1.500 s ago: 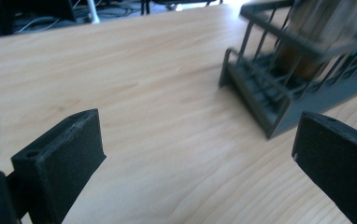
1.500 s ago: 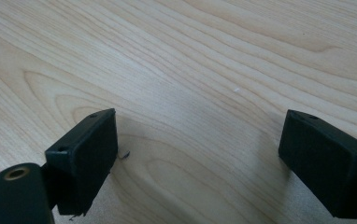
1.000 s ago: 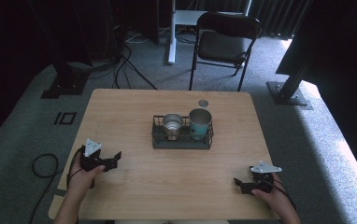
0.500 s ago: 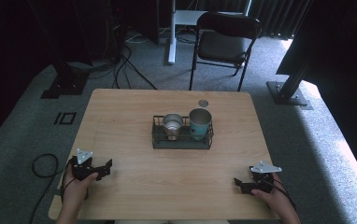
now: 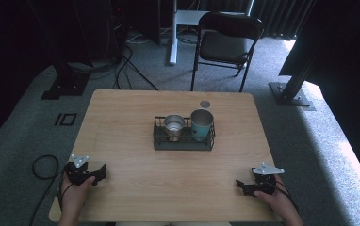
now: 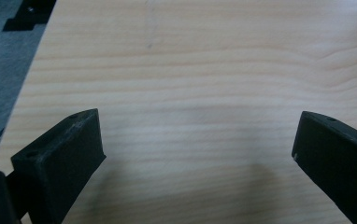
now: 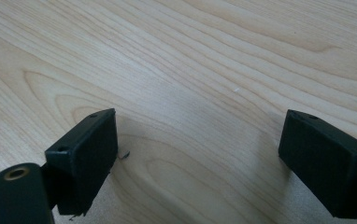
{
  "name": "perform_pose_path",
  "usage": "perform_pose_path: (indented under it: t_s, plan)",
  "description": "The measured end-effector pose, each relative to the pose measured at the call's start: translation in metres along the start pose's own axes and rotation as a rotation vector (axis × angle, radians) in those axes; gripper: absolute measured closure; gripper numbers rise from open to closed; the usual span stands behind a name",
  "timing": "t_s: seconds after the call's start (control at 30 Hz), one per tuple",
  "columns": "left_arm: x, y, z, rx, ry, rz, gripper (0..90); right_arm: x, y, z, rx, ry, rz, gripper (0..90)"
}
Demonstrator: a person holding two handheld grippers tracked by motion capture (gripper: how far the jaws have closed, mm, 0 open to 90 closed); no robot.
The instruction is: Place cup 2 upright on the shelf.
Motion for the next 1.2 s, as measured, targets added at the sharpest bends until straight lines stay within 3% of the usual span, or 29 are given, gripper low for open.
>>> perform_pose_path:
  t_s: [0.13, 0.27, 0.37, 0.43, 0.53, 1.2]
  plan:
    - [0.005, -0.006, 0.001, 0.041, 0.035, -0.006, 2.7, 0.0, 0.0, 0.0, 0.0, 0.0, 0.0, 11.4]
    - [0.01, -0.009, 0.001, 0.054, 0.061, 0.007, 2.7, 0.0, 0.0, 0.0, 0.0, 0.0, 0.0, 11.4]
    - [0.013, -0.011, 0.0, 0.059, 0.068, -0.008, 2.7, 0.0, 0.0, 0.0, 0.0, 0.0, 0.0, 11.4]
    - [0.015, -0.012, 0.0, 0.078, 0.058, -0.048, 2.7, 0.0, 0.0, 0.0, 0.0, 0.0, 0.0, 11.4]
    - [0.015, -0.013, 0.0, 0.077, 0.068, -0.056, 2.7, 0.0, 0.0, 0.0, 0.0, -0.001, -0.001, 11.4]
    - [0.015, -0.013, -0.001, 0.077, 0.066, -0.056, 2.6, 0.0, 0.0, 0.0, 0.0, 0.0, 0.0, 11.3]
Point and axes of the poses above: each handheld gripper's, and its own axes: z roughly forward along the jaws, y roughly out of its top, x roughly to its left, the point moved 5 cm from there along z, roughly forward along the jaws, and after that the axes turned 12 degrees about y, right-handed, at the moved point
